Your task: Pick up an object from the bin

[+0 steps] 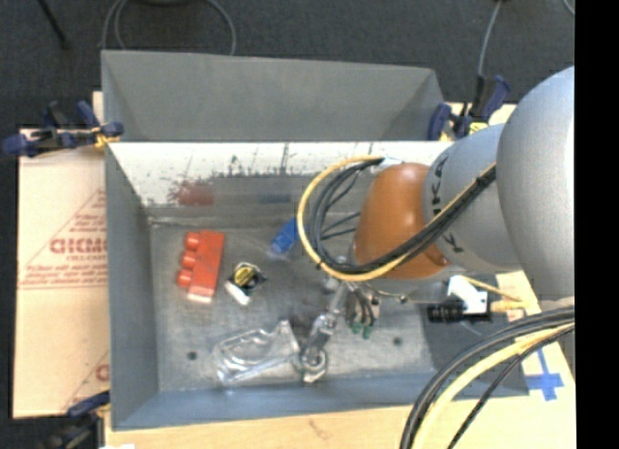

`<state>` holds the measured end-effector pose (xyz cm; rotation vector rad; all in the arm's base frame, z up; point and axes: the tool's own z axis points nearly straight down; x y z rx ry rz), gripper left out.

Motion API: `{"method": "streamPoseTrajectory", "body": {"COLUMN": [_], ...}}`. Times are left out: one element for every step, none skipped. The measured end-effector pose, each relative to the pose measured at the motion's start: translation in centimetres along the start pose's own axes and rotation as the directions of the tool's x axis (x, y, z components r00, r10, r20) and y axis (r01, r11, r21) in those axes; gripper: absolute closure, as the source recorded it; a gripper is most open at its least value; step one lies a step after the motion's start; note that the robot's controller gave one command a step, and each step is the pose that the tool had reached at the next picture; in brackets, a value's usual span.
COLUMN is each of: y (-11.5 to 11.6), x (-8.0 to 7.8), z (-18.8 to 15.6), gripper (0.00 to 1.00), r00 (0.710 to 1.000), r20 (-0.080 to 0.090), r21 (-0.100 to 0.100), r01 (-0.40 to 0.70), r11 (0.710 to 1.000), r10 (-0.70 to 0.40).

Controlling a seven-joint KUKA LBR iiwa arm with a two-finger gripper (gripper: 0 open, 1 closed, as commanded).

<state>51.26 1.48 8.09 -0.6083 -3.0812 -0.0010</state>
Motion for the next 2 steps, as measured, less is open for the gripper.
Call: {"method": "streamPoseTrajectory", "body": {"y": [0.2,0.3], "x": [0.1,-0.1], "z": [-0.2,-7.6], "gripper": [1.00,1.00], "r00": [1.000,1.000], "r20": [-0.009,0.010], "r21": [-0.002,-0.003], "r01": [0.005,0.011], "r11": [1.000,1.000], "r10": [-0.005,-0.011]}}
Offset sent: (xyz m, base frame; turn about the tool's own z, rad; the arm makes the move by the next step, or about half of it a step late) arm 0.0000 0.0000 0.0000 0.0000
